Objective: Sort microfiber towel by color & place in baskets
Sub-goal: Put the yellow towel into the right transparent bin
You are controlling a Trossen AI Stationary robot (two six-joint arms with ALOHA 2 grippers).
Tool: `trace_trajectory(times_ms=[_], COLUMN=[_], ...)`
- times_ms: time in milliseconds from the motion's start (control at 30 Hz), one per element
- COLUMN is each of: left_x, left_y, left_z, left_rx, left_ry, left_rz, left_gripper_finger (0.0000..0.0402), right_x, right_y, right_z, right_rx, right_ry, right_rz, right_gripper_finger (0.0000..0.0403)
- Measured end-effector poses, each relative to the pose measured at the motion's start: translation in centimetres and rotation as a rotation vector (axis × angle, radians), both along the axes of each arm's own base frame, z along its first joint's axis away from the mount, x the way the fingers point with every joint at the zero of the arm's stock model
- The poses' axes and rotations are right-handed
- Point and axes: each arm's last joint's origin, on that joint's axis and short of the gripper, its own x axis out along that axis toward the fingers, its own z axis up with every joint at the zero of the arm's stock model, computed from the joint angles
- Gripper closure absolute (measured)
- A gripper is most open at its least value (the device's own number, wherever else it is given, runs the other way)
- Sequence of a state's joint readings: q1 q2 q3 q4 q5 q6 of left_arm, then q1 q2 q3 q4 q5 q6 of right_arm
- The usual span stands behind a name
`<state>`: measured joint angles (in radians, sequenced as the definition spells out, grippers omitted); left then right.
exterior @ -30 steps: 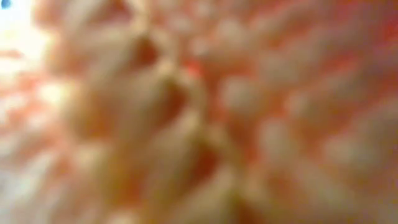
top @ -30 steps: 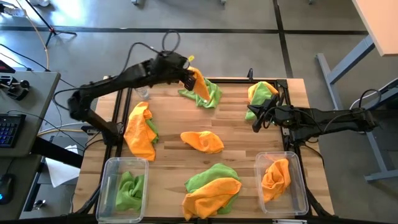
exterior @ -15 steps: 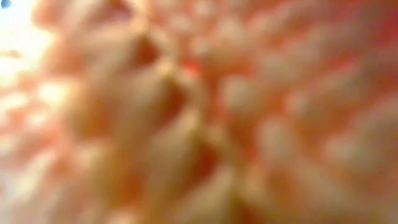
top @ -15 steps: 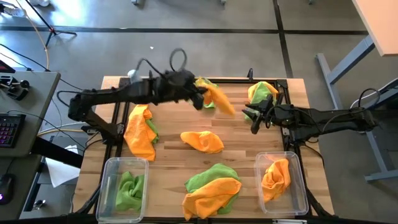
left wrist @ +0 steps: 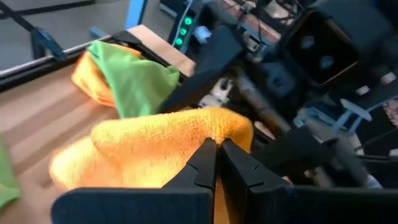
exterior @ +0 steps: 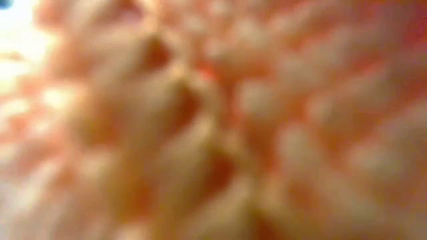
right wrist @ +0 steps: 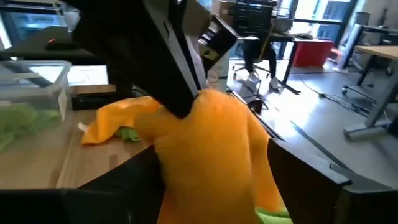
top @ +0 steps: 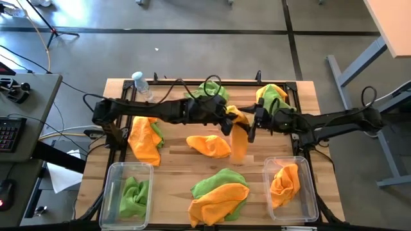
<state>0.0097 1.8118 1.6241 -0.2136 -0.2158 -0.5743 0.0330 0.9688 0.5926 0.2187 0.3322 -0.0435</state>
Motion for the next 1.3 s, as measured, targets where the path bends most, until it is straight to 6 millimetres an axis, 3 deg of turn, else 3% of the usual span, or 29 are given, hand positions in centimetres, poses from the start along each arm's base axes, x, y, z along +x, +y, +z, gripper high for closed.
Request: trace_trajectory(times_ms=[133,233,467,533,767,933,1100,1300], left_x=[0.7,0.8,0.6,0.6,0.5,0.3,-1.2,-2.1], left_y=[-0.5,-0.6,-0.3,-0.1,0.3,0.4,0.6,-1.3], left_z=[0.5,0.8,1.1,1.0,0.6,0.6,1.5,1.2], left_rx=[-0.001,0.01,0.037,0.051,0.063,0.138,0.193,0.292], left_ry=[-0.02,-0.024,-0.021,-0.013,0.04,0.062,0.139,0.233], left_rz=[-0.019,-0.034,-0.036,-0.038,-0.106,-0.13,-0.106,-0.149], left_gripper_finger=[0.0401,0.0401,0.04,0.0396,0.0352,0.0311,0.0299,0.0309], right_x=[0.8,0.9,0.8,0.8,0.7,0.2,-2.0,-5.7], right_y=[0.2,0.2,0.2,0.2,0.2,0.1,-0.1,0.0], right_z=[-0.6,-0.8,-0.7,-0.8,-1.2,-1.2,-0.3,1.8], right_rx=[-0.016,-0.015,-0.033,-0.034,-0.026,-0.031,-0.023,0.09], right_ry=[0.023,0.039,0.039,0.049,0.085,0.116,0.124,0.002], right_rz=[0.062,0.064,0.06,0.06,0.059,0.037,-0.03,-0.033], right_gripper_finger=[0.0142,0.0174,0.0353,0.0388,0.035,0.0368,0.0396,0.0397])
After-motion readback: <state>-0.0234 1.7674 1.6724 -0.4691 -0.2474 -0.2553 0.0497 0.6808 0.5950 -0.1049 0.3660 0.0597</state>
